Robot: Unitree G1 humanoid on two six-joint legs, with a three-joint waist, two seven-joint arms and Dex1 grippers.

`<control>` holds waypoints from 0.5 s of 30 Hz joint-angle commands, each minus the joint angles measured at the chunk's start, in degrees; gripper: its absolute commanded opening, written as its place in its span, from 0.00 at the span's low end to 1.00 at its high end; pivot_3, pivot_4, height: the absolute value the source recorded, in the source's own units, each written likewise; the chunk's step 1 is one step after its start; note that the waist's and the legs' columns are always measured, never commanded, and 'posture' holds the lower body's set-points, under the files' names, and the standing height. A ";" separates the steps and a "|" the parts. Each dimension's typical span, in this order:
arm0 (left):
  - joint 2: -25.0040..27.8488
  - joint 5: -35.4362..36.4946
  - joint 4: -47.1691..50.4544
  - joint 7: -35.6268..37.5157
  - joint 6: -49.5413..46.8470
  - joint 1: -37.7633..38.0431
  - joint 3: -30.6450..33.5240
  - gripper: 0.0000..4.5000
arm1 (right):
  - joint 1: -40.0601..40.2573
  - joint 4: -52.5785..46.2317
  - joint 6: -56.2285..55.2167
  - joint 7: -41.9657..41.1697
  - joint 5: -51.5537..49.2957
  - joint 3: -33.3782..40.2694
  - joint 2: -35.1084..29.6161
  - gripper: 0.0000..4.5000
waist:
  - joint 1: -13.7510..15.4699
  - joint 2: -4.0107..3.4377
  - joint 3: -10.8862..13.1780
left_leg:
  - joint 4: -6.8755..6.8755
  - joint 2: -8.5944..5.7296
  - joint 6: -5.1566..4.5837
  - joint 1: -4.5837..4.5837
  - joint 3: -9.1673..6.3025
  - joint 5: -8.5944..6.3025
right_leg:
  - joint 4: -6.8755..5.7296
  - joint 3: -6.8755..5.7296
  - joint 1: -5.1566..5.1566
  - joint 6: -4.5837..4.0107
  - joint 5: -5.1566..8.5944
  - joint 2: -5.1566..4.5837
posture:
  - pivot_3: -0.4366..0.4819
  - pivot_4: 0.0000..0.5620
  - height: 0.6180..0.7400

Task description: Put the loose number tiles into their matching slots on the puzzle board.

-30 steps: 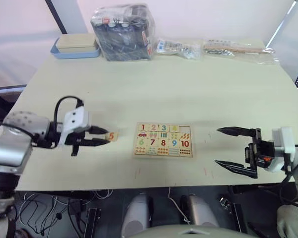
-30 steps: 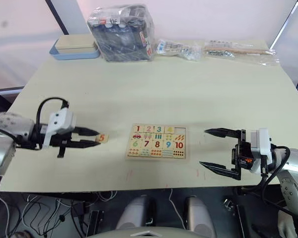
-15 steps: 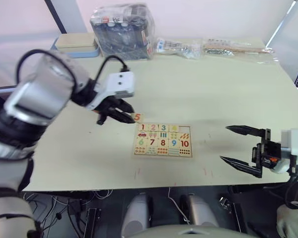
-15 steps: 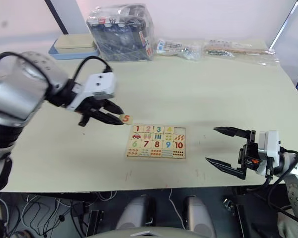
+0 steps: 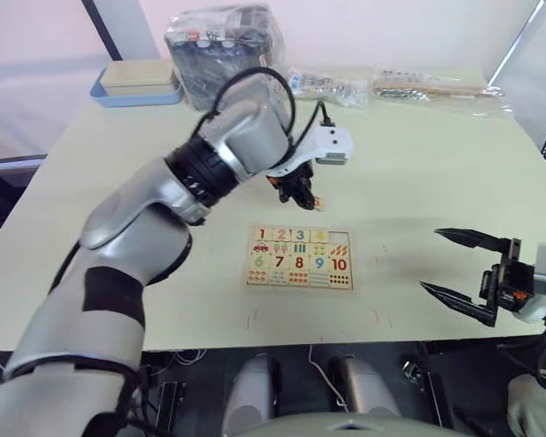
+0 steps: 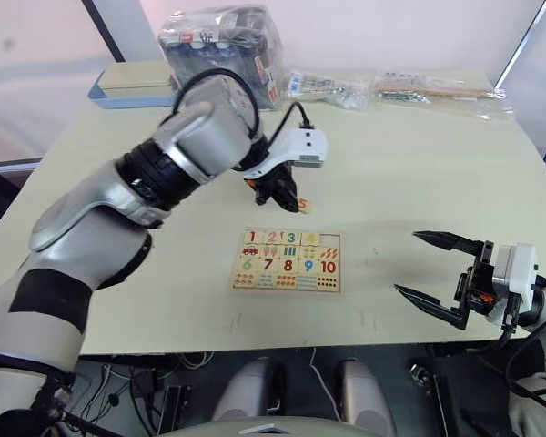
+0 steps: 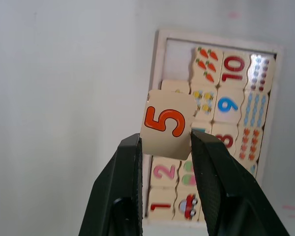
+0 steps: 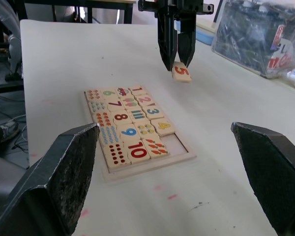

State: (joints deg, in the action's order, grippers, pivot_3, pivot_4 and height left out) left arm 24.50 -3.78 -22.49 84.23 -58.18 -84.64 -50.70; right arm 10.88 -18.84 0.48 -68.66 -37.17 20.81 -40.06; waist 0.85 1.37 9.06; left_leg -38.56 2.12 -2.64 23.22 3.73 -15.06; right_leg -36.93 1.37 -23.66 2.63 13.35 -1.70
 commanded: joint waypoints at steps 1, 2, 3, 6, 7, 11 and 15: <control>-3.67 -2.24 -1.45 -2.78 0.29 0.26 -1.24 0.24 | 0.95 0.26 -1.48 -0.50 -0.79 2.52 0.06 1.00 | -0.02 0.00 0.00 | -0.02 -0.03 -0.02 0.06 -0.05 -0.01 | 0.00 0.03 -0.01 0.00 0.00 0.01 | 0.48 0.27 1.00; -4.63 -2.55 -1.63 -3.51 0.37 0.95 -1.50 0.24 | 1.32 0.56 -1.59 -0.68 -0.96 2.86 0.02 1.00 | -0.03 -0.03 -0.02 | -0.06 -0.04 -0.04 0.13 -0.09 -0.02 | 0.00 0.05 -0.05 0.01 0.00 0.01 | 0.48 0.27 1.00; -5.23 -2.73 -1.61 -3.88 0.38 1.46 -1.71 0.24 | 1.67 0.75 -1.69 -0.78 -1.13 3.16 0.02 1.00 | -0.06 -0.03 -0.02 | -0.10 -0.05 -0.07 0.18 -0.12 -0.04 | 0.01 0.07 -0.06 0.01 0.00 0.01 | 0.48 0.27 1.00; -6.67 -3.43 -1.92 -5.37 0.75 2.74 -1.69 0.24 | 2.67 1.24 -2.23 -1.12 -1.28 3.73 0.30 1.00 | -0.11 -0.04 -0.02 | -0.17 -0.04 -0.10 0.34 -0.14 -0.06 | 0.01 0.09 -0.18 0.03 0.00 0.01 | 0.48 0.27 1.00; -7.16 -3.59 -1.89 -5.89 0.82 3.19 -1.70 0.24 | 3.12 1.37 -2.35 -1.23 -1.40 4.00 0.45 1.00 | -0.09 -0.04 -0.02 | -0.20 -0.04 -0.10 0.39 -0.17 -0.06 | 0.01 0.07 -0.20 0.03 0.00 0.02 | 0.48 0.27 1.00; -8.69 -4.49 -1.85 -7.88 1.32 5.02 -1.84 0.24 | 4.70 1.54 -2.75 -1.51 -1.42 4.98 0.98 1.00 | -0.05 -0.06 -0.03 | -0.26 -0.04 -0.10 0.42 -0.23 -0.06 | 0.00 0.00 -0.19 0.03 0.00 0.03 | 0.48 0.27 1.00; -10.16 -5.12 -2.25 -9.51 1.19 6.11 -1.62 0.24 | 6.03 1.63 -3.34 -1.40 -1.21 5.44 1.27 1.00 | -0.04 -0.07 -0.04 | -0.34 -0.04 -0.11 0.45 -0.29 -0.06 | -0.01 0.02 -0.17 0.03 0.00 0.03 | 0.48 0.27 1.00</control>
State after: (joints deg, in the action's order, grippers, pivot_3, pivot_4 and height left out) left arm 14.89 -7.85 -25.43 75.45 -57.12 -77.77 -52.48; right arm 16.67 -16.81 -1.64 -69.82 -37.67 23.68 -38.97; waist 0.80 1.30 9.03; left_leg -38.97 2.08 -2.77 23.71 3.43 -15.14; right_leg -36.95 1.39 -23.83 2.66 13.35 -1.67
